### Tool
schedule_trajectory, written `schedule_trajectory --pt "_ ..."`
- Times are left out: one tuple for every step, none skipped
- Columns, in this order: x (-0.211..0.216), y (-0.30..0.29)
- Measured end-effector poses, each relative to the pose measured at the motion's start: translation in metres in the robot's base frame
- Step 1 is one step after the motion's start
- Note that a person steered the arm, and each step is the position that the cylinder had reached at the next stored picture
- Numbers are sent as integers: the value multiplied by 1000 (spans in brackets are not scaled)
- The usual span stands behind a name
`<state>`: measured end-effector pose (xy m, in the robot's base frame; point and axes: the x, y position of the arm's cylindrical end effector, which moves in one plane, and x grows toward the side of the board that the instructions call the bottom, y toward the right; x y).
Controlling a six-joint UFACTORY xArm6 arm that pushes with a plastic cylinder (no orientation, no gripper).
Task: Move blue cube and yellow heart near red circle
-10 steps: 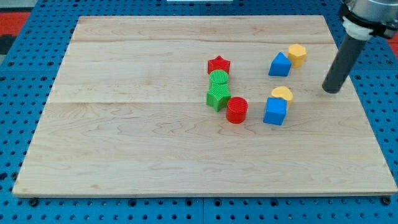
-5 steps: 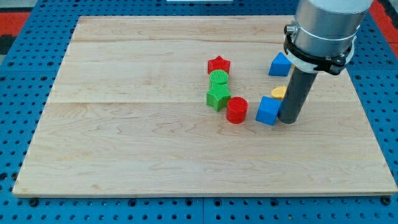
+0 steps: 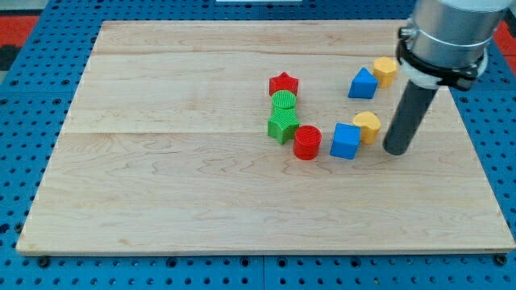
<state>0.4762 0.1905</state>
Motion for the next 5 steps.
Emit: schedule_trajectory --pt "0 2" --pt "-1 2" --pt "-11 2" --pt "-22 -2" --pt "-22 -19"
